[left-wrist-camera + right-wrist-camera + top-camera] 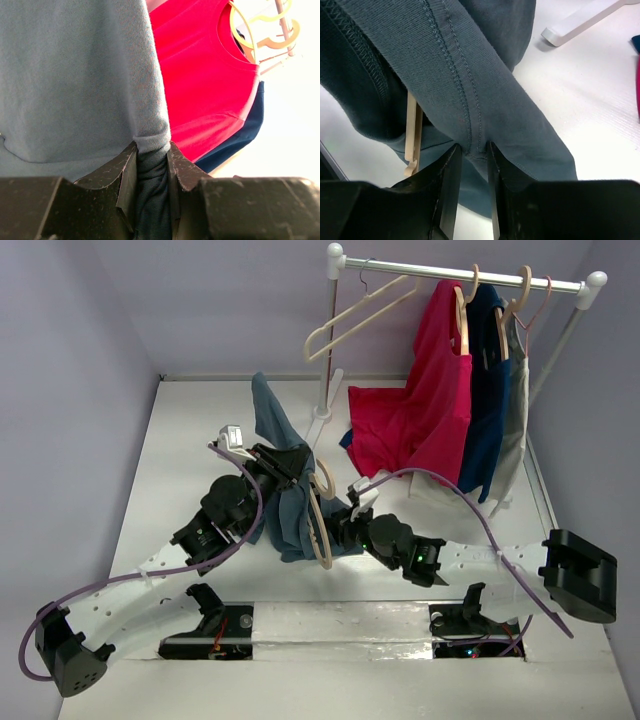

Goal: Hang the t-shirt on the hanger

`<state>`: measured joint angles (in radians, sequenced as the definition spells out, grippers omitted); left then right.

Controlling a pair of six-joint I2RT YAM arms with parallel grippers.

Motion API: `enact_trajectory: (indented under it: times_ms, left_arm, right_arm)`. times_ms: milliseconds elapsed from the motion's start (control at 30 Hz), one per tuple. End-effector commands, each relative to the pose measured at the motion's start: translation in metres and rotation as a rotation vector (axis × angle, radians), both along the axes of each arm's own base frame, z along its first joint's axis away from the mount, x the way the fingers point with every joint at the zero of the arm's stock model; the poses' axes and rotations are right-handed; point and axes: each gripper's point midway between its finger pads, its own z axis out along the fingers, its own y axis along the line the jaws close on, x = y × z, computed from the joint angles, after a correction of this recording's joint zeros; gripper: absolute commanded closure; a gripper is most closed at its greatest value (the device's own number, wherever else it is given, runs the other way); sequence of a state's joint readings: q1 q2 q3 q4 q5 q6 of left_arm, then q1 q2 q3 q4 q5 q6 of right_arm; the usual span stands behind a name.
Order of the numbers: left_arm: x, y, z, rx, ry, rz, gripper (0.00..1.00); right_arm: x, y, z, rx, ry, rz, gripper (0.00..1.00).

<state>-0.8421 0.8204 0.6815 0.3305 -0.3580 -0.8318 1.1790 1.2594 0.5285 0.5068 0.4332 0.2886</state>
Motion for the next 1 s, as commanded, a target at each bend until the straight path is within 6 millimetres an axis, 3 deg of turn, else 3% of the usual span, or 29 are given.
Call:
enact_trajectory:
  times_ms: [0,33,100,267,333,467,800,967]
  left_arm:
    - [-0.008,0.008,0.064,-0.123,-0.118,-0.009,1.00]
    - [-0.009,0.008,0.067,-0.130,-0.123,-0.012,1.00]
    - [-0.010,0.007,0.070,-0.137,-0.130,-0.017,1.00]
    - [-0.008,0.008,0.082,-0.136,-0.153,-0.009,1.00]
    - [-0.007,0.007,0.092,-0.142,-0.169,-0.006,1.00]
    - [-0.002,0.010,0.109,-0.184,-0.203,0.019,1.00]
    - [0.014,0.048,0.148,-0.369,-0.334,0.187,1.00]
    - [0.025,0.057,0.156,-0.337,-0.371,0.251,1.00]
  right_arm:
    - [0.001,0.005,0.011,0.057,0.000,-0.001,0.69]
    - [0.003,0.002,0.008,0.049,0.000,-0.015,0.87]
    - [0.003,0.001,0.007,0.049,0.006,-0.026,0.94]
    - [-0.003,-0.003,0.011,0.065,0.012,-0.005,0.94]
    - [-0.006,-0.009,0.006,0.065,0.025,-0.003,1.00]
    - [-0.015,-0.014,-0.004,0.072,0.076,0.010,1.00]
    - [-0.064,-0.020,-0.033,0.069,0.205,0.094,1.00]
    - [-0.090,-0.029,-0.047,0.050,0.278,0.128,1.00]
